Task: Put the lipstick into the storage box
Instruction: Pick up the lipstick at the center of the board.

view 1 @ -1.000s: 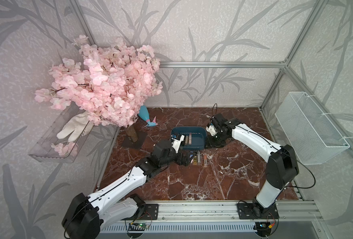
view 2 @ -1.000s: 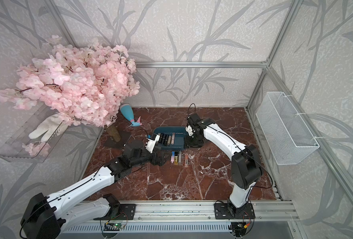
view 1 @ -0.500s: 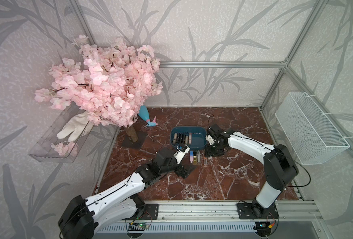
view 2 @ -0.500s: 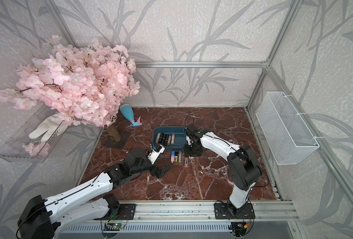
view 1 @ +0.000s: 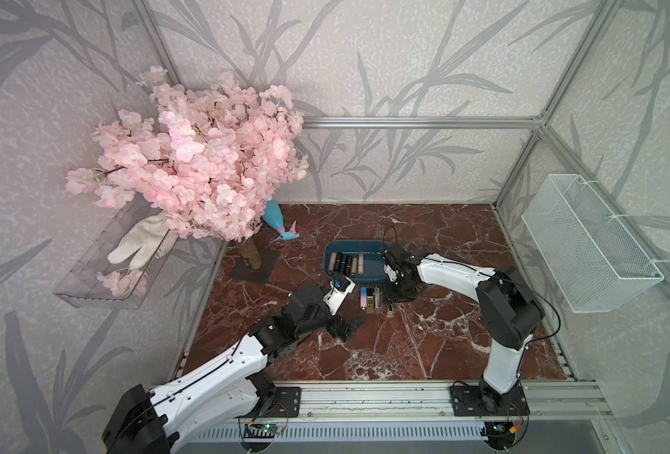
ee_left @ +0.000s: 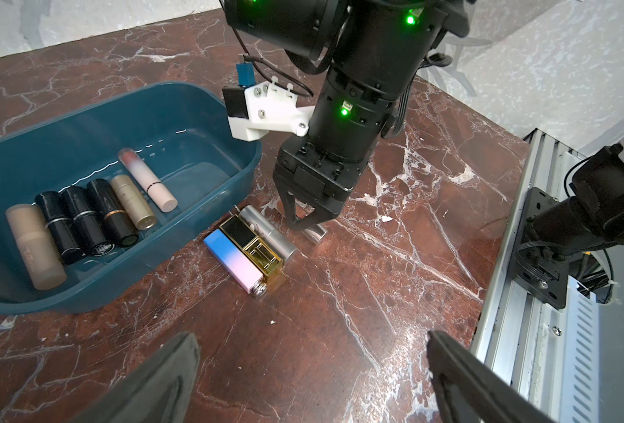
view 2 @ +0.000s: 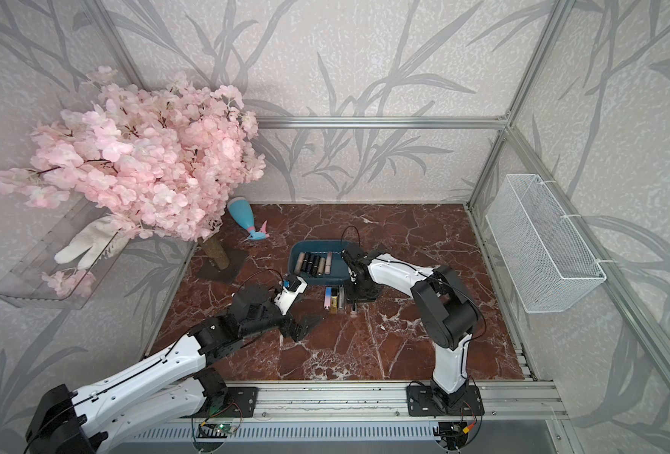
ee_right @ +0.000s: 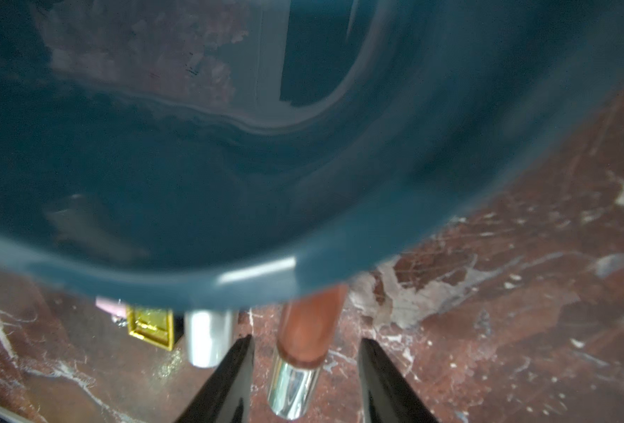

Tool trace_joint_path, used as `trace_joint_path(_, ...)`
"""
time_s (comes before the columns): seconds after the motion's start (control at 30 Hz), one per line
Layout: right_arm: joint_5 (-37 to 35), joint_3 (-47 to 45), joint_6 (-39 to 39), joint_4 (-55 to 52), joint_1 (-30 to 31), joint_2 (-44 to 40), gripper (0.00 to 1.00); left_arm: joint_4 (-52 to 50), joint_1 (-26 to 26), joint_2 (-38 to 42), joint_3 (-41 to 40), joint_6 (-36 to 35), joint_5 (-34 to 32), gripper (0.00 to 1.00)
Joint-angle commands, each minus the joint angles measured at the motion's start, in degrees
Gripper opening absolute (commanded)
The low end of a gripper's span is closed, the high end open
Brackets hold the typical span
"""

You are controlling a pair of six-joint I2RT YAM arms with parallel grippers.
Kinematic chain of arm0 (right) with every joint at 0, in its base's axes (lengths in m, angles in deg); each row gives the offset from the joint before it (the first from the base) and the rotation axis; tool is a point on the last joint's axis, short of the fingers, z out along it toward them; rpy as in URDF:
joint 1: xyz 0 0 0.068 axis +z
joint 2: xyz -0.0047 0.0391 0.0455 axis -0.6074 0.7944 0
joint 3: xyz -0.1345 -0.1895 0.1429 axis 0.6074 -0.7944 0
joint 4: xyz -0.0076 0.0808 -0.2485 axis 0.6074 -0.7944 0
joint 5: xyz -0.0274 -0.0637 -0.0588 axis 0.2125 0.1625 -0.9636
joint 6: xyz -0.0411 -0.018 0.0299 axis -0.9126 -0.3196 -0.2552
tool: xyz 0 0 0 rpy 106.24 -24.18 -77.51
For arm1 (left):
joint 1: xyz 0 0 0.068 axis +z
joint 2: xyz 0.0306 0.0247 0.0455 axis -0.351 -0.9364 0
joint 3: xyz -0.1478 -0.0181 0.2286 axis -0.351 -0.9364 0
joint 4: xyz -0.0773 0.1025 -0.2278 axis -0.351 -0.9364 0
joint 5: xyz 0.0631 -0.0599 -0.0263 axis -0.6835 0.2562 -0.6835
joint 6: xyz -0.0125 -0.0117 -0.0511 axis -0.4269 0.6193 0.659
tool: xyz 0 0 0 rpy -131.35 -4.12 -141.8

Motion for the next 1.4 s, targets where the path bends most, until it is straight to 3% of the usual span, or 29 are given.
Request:
trace_joint_path(0.0, -1.89, -0.06, 0.33, 0.15, 0.56, 1.47, 0.49, -0.56, -0.20, 1.12, -0.40, -1.21, -0.69, 1.00)
trace_joint_path(0.37, -7.33, 1.48, -2.18, -1.64, 2.07, 3.99, 0.38, -1.08, -0.16, 2.03, -0.73, -1.04, -1.88, 1.00)
trace_joint_path(0.57, -7.94, 1.58, -2.37, -2.65, 2.12, 3.07, 0.27, -0.04, -0.11, 1.85, -0.94, -1.04, -2.55, 1.00)
trace_joint_path(0.8, -8.03, 1.74, -2.74, -4.77, 1.92, -1.24, 0.25, 2.17, -0.11, 1.48, -0.45, -0.44, -2.86, 1.00)
trace_joint_path(1.07, -4.64, 2.04, -2.09, -6.78, 1.50, -7.76, 0.25, 4.59, -0.11, 1.19, 0.23, 1.09, -4.16, 1.00)
trace_joint_path(1.37, 4.26, 5.77, 1.85, -6.61, -0.13, -13.21, 0.24, 5.43, -0.12, 1.52, 1.79, 2.35, -6.23, 1.00)
